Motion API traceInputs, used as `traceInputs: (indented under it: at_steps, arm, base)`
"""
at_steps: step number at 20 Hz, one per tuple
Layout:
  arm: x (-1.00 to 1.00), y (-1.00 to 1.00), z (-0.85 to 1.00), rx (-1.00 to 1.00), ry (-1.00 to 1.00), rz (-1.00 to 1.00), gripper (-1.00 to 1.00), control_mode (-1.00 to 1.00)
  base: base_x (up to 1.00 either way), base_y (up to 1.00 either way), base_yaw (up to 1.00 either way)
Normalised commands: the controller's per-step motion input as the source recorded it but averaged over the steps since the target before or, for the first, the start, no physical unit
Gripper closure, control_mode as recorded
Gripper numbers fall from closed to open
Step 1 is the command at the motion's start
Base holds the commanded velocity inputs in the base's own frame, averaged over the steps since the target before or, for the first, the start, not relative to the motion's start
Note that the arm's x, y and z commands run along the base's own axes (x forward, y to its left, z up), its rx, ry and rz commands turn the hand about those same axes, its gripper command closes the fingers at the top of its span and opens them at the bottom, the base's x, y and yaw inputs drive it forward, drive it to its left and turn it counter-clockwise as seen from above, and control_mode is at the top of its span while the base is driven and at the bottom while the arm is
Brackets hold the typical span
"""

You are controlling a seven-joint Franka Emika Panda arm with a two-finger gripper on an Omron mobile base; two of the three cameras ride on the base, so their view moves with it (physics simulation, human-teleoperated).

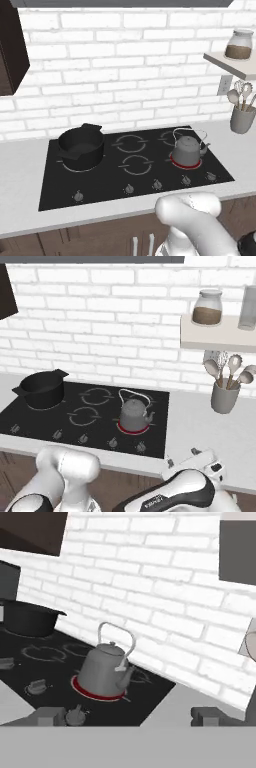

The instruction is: Pick the kettle from the counter and place it on a stove burner. Then turn the burner on.

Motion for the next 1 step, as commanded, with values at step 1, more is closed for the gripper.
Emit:
traceInputs:
  at_steps: [1]
  arm:
    - [0.00, 0.00, 0.00, 0.00, 0.00, 0.00, -1.00, -1.00]
  base:
    - [0.00, 0.00, 0.00]
